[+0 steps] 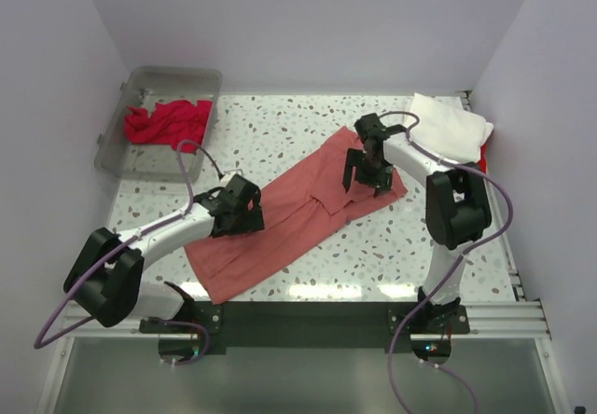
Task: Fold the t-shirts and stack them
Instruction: Fold the tshirt
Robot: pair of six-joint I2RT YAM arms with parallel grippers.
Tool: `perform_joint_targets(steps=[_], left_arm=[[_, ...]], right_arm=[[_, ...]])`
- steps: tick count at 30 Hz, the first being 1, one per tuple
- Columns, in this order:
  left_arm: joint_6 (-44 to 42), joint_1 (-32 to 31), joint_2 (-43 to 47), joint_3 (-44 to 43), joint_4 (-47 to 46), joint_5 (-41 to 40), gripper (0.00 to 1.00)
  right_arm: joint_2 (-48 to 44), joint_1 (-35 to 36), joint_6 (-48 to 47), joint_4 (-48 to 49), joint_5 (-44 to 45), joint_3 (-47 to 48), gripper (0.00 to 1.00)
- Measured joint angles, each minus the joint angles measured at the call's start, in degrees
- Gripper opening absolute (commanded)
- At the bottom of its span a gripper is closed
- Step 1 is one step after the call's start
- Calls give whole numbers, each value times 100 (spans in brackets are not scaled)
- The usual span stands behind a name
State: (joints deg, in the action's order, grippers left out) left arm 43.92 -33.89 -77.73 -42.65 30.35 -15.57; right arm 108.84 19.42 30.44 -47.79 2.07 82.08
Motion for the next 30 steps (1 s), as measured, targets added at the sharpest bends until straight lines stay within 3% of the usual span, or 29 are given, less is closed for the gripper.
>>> perform_joint_targets(steps=[11,19,26,30], left_arm=[[479,-26,293,658,-223,262,93],[1121,-98,566,787,-256,850,93],[1510,-675,420,669,-562,1585,94],[1432,-946,297,160,-511,1674,95]], right_arm=[[708,-90,101,70,2,87,84],[1923,-380,166,-455,136,2081,84],[3108,-605,192,-481,35,4240,90],[3235,-675,120,-240,-52,4562,93]])
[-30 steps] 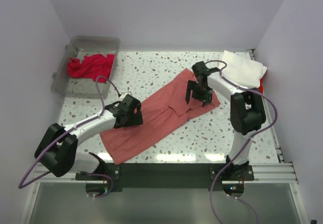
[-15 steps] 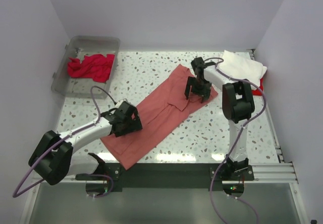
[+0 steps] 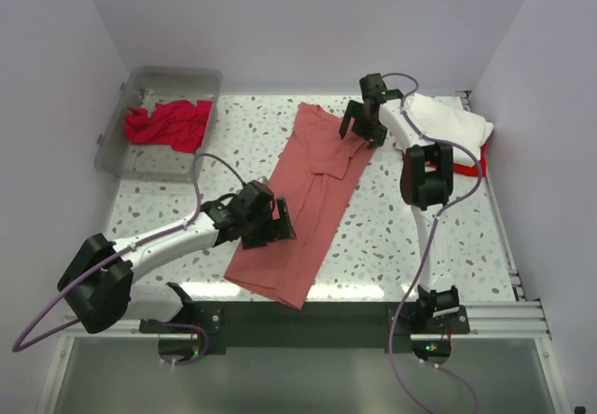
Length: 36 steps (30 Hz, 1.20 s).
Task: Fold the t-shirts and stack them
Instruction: Fold the tshirt
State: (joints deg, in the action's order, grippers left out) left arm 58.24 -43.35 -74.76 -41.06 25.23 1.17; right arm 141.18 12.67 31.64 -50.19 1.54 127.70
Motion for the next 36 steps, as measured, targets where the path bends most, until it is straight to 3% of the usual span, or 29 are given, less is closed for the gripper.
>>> perform_joint_targets(steps=[4,9,15,20,28,36], left_arm=[[-463,-28,-2,-605,-46,-15,95],[-1357,-52,-339,-837,-140,76,96],[-2055,-195,-970,-835,-175,341,98],[-2326,-334,-1325,-850,-341,577,98],[-2398,-468,-1965,-1314,-247,645,99],[-2332,-599,-2507,-1987,7,857,100]], right_arm=[[-404,-15,-131,240,-114,-503,93],[-1620,155,-278,387,-208,-1853,93],[-2461,935,-391,498,-225,-2546,92],[-2260,1379,-337,470,-254,-2765,92],[-1471,1200,-299,264,146,-2712,92],[-1281,1161,-273,94,402,-2426,93]])
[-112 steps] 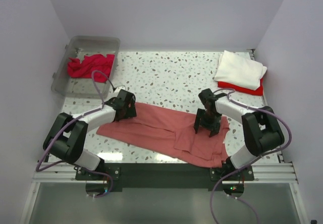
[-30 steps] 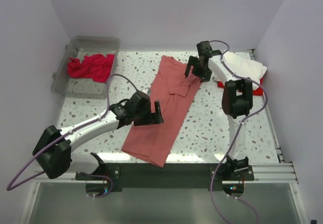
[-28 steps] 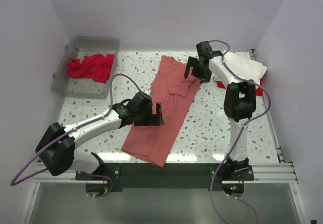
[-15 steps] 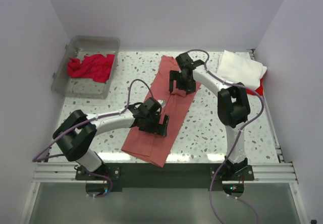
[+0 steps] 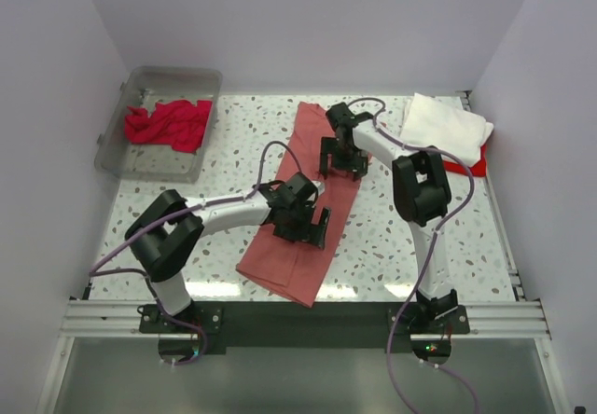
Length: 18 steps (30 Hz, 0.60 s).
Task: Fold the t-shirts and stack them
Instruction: Fold the tshirt
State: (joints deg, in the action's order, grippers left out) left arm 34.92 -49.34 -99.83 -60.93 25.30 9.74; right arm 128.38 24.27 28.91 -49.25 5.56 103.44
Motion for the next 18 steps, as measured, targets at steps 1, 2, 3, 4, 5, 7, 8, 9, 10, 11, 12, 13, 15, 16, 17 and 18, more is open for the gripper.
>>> perform_joint_targets(steps=[1,2,3,4,5,7,8,9,10,11,12,13,15,16,17,18], left_arm=[[42,-4,-57,-57,-26,92,100],[79,-15,-118,-118,-48,175,100],[118,-31,-186,-201,-48,243,100],[151,-50,-258,-282,-48,291,100],[184,-79,-352,-396,-50,341,100],[240,-157,-529,-621,-55,413,100],[262,-199,-603,-719,-52,426,100],[299,-238,-671,-811,-44,439,100],[332,-267,-726,-892,-33,444,100],[354,-291,-763,-960,-28,437,100],[369,-306,-778,-1012,-2,428,100],[402,-321,-785,-1067,17,396,100],[455,-334,-774,-1202,50,264,100],[461,-334,-754,-1241,50,192,100],[472,-332,-702,-1274,50,63,100],[472,-332,-595,-1279,50,-98,100]], right_arm=[[52,-24,0,-42,2,83,93],[127,-57,-4,-96,7,208,93],[208,-96,-11,-138,11,348,93],[275,-136,-20,-179,9,474,93],[378,-186,-37,-232,4,654,93],[560,-299,-72,-302,-11,992,93],[667,-352,-98,-343,-20,1178,93],[763,-404,-125,-382,-39,1357,93],[841,-450,-162,-415,-57,1515,93],[909,-476,-188,-420,-70,1626,93],[977,-501,-227,-428,-96,1753,93],[1005,-527,-269,-415,-127,1825,93],[992,-560,-334,-376,-225,1816,93],[946,-562,-356,-319,-247,1733,93],[844,-564,-385,-221,-264,1561,93],[684,-564,-400,-175,-295,1355,93]])
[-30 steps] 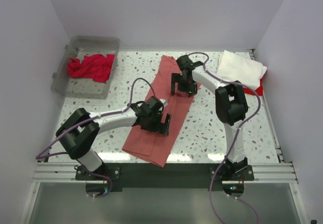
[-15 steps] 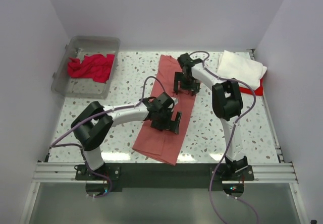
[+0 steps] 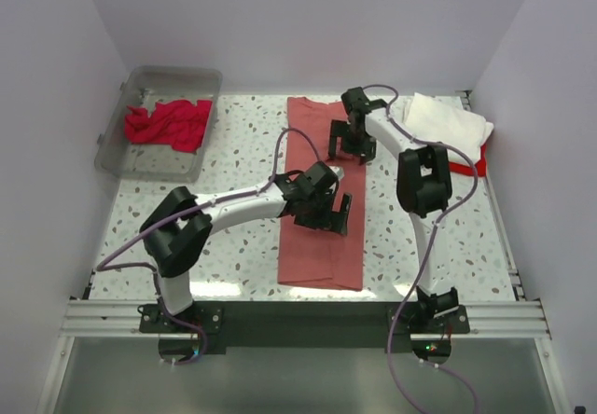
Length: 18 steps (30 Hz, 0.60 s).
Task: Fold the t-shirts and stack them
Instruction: Fold the tshirt
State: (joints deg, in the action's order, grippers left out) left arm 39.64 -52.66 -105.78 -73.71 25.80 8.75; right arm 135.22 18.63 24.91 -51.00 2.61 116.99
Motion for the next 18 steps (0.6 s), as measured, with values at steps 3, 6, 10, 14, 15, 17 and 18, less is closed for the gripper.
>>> perform_joint_targets(steps=[3,6,10,14,15,17,18], left_arm=[[-31,0,608,107,31,-616,100],[-136,4,1624,599,-44,-1213,100],[-184,9,2428,1263,122,-1674,98],[-157,9,2527,2068,442,-1735,95],[-133,9,2538,2253,573,-1714,93],[-118,9,2553,2457,831,-1665,90],[-109,9,2555,2494,903,-1639,88]], right_arm=[[-984,13,-28,153,-63,-1165,93],[-2549,59,17,219,-85,-2481,93],[-4607,323,173,138,-138,-3895,88],[-5630,1049,560,66,-372,-5375,82],[-5713,1250,693,39,-463,-5781,81],[-5764,1493,955,7,-678,-6557,77],[-5775,1552,1078,-33,-741,-6859,76]])
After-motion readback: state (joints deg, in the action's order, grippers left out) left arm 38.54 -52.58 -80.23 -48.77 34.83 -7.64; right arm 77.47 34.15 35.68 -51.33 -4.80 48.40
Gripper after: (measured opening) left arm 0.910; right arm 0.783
